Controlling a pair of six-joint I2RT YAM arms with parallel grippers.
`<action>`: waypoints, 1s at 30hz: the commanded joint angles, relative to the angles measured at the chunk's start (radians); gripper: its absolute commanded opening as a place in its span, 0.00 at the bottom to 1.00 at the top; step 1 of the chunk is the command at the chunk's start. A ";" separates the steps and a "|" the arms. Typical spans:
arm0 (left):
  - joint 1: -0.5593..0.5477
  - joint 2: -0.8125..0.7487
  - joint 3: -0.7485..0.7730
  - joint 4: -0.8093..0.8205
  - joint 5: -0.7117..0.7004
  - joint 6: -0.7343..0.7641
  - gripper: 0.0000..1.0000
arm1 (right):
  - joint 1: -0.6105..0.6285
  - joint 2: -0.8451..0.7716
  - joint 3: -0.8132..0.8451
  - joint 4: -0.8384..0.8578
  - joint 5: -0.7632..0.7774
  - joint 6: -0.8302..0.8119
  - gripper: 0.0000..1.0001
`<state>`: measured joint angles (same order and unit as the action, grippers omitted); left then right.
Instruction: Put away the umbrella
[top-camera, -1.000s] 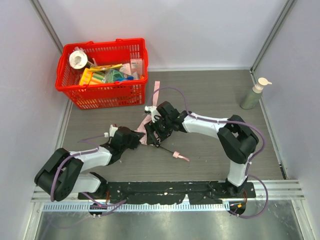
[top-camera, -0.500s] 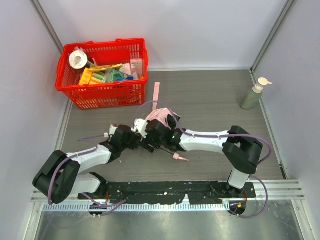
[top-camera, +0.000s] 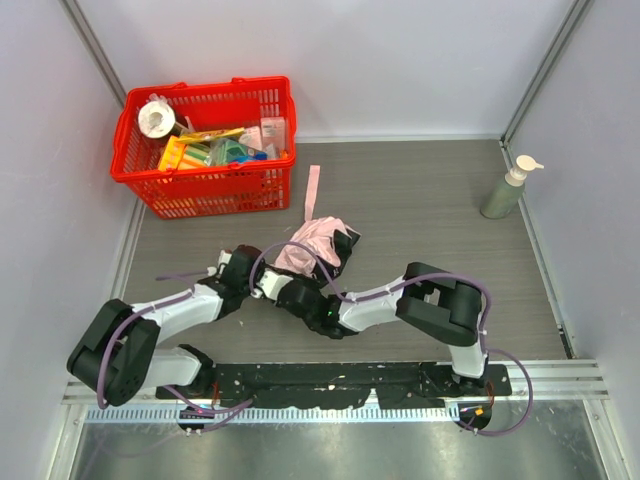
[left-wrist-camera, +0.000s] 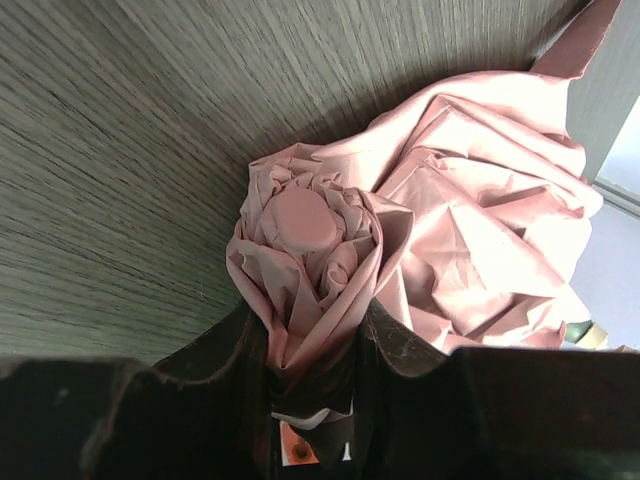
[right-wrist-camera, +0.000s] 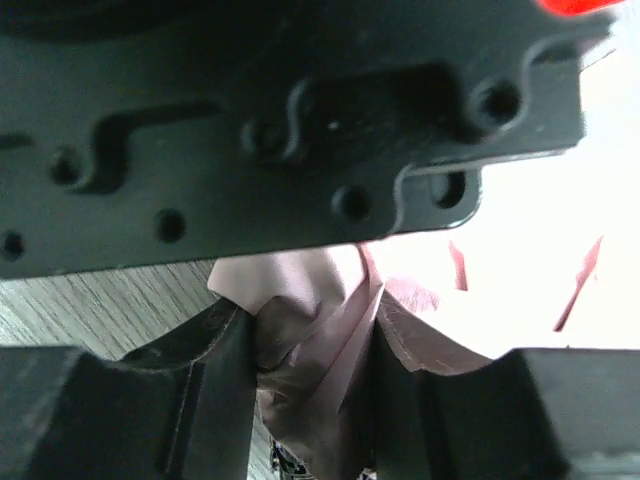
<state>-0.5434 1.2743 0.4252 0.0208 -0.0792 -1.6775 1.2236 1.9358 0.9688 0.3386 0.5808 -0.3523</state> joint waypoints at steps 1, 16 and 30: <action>-0.015 0.004 0.009 -0.191 0.033 0.015 0.00 | -0.007 0.051 -0.051 -0.015 0.065 0.004 0.28; -0.004 -0.220 -0.097 0.073 -0.102 0.179 0.99 | -0.142 -0.011 -0.169 -0.101 -0.612 0.289 0.01; 0.030 -0.280 -0.148 0.106 -0.011 0.257 1.00 | -0.436 0.170 -0.183 0.118 -1.305 0.705 0.01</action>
<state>-0.5182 0.9668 0.2798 0.0792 -0.1223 -1.4460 0.8391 1.9335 0.8265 0.6388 -0.4625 0.1406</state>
